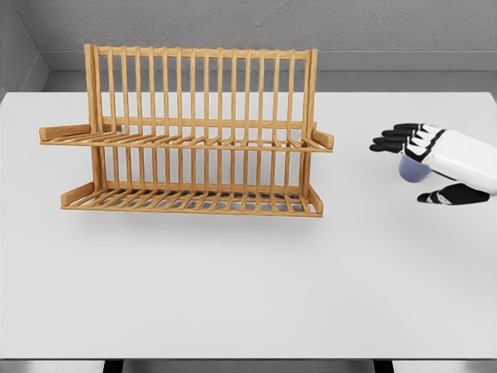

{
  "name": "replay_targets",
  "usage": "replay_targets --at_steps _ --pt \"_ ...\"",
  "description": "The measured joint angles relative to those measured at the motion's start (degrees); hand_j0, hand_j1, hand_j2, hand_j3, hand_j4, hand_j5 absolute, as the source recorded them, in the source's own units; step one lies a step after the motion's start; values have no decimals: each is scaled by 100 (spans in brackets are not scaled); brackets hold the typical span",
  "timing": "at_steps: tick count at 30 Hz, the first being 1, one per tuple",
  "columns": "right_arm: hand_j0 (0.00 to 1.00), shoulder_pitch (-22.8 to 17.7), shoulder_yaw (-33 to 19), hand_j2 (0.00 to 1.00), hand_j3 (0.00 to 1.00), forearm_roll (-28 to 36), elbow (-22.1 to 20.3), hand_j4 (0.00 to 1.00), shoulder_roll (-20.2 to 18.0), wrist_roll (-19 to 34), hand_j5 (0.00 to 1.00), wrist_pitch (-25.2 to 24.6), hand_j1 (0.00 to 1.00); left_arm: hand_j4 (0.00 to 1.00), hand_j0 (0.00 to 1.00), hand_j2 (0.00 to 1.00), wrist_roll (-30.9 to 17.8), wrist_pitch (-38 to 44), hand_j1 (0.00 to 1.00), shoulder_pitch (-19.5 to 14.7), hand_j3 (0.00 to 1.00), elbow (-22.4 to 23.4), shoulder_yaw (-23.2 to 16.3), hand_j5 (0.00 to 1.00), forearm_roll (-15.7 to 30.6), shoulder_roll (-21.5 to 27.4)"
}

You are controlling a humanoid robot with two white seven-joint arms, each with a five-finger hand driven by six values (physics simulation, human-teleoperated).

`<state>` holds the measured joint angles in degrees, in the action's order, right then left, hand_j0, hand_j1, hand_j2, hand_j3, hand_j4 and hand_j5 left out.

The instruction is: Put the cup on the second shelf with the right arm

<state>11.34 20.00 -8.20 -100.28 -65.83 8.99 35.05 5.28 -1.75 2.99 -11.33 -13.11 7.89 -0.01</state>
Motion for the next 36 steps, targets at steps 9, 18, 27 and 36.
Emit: replay_targets --at_steps 9,18,27,36 --pt "100 9 -239 100 100 66 379 100 -411 -59 100 0 100 100 100 100 0 0 100 0 100 0 0 100 3 0" --pt "100 817 -817 100 100 123 1189 100 -164 2129 100 2 100 100 100 100 0 0 100 0 100 0 0 100 2 0" --pt "100 2250 386 100 100 81 1823 100 441 2579 100 -132 100 100 100 100 0 0 100 0 100 0 0 100 2 0" --pt "100 2751 1023 100 100 25 2545 100 782 2602 100 -149 100 100 100 100 0 0 100 0 100 0 0 100 1 0"
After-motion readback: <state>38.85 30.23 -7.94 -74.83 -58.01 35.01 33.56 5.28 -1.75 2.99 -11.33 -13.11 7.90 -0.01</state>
